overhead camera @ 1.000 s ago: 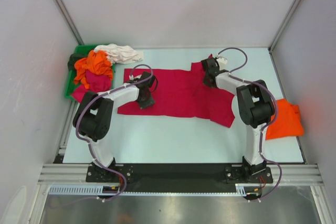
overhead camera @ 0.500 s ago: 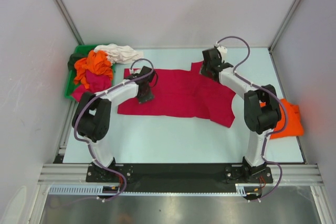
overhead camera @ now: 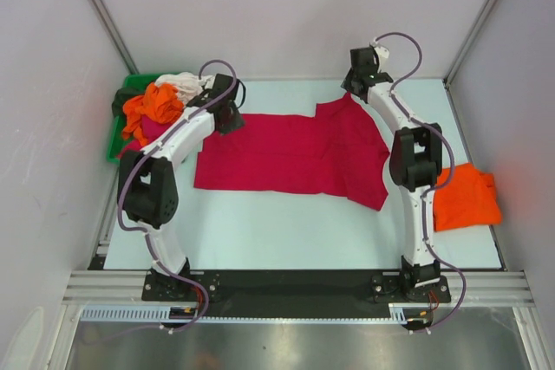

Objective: Fold and stack the t-shirts
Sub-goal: Fold the flattened tshirt in 1/3 of the way, then grap the side of the flattened tshirt furthest away from the robot with both arms

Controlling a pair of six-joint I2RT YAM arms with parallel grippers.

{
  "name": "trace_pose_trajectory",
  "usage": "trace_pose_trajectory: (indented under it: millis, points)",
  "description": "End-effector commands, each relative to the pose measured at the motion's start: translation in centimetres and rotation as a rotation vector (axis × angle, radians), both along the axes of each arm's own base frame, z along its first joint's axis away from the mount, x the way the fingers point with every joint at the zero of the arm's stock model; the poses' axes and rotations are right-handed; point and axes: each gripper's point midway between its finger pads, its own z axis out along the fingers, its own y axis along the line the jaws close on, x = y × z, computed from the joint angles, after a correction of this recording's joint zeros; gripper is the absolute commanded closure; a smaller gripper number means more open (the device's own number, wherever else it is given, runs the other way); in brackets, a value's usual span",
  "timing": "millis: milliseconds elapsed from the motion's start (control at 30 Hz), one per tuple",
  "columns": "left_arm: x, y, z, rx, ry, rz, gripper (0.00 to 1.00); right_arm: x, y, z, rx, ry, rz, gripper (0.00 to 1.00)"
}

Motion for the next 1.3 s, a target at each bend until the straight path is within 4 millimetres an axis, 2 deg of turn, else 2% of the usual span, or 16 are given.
trace_pose_trajectory:
  millis: [0,33,300,400,633,700,733,767,800,867,900,967,1000,1033,1133,1267]
  points:
    - [-1.0,0.5,-1.5,0.011,0.052,-0.009,0.63,2.1,0.0,-1.7,-0.004,0.033,0.033,0.56]
    - [-1.1,0.4,-1.8,0.005,0.056,-0.007,0.63,2.3,-0.1,-3.8,-0.025,0.073,0.036,0.56]
    - [-2.7,0.7,-4.0,0.002,0.095,-0.006,0.64,5.5,-0.6,-2.4,-0.035,-0.026,0.033,0.54]
    - [-3.1,0.7,-4.7,0.002,0.114,-0.006,0.65,6.1,-0.8,-3.1,-0.031,-0.028,0.032,0.54]
    - [-3.6,1.0,-5.5,0.014,0.135,-0.005,0.65,5.6,-1.4,-7.5,-0.019,0.056,0.018,0.56]
    - [-3.6,1.1,-5.8,0.023,0.136,-0.003,0.66,4.2,-1.2,-8.0,-0.014,0.096,0.011,0.59]
    - [-3.6,1.2,-6.0,0.027,0.139,-0.001,0.65,3.7,-1.1,-7.4,-0.026,0.086,0.004,0.60]
    - [-3.5,1.2,-6.1,0.028,0.139,0.001,0.66,1.6,-0.4,-10.7,-0.051,0.133,0.022,0.61]
    - [-3.4,1.2,-6.1,0.030,0.137,-0.003,0.67,1.1,0.1,-5.9,-0.032,0.043,0.031,0.60]
    - [-3.2,1.2,-6.6,0.033,0.144,0.000,0.66,-0.7,0.8,-5.1,-0.024,0.020,0.034,0.61]
    - [-3.2,1.1,-6.9,0.031,0.149,-0.001,0.67,-2.5,0.8,-4.5,-0.008,0.029,0.030,0.61]
    - [-3.2,0.8,-7.4,0.020,0.158,-0.004,0.67,-4.6,1.9,-3.7,-0.001,0.037,0.045,0.61]
    - [-3.2,0.8,-7.6,0.021,0.163,-0.004,0.67,-6.7,1.7,-4.1,-0.007,0.059,0.046,0.61]
    - [-3.2,0.9,-7.7,0.024,0.165,-0.003,0.67,-7.6,1.8,-3.8,-0.005,0.054,0.047,0.61]
    - [-3.1,0.9,-8.3,0.031,0.178,-0.003,0.67,-10.8,1.8,-4.8,-0.021,0.081,0.043,0.61]
    - [-2.9,0.9,-8.3,0.033,0.171,0.005,0.67,-12.0,1.2,-5.0,-0.027,0.090,0.031,0.62]
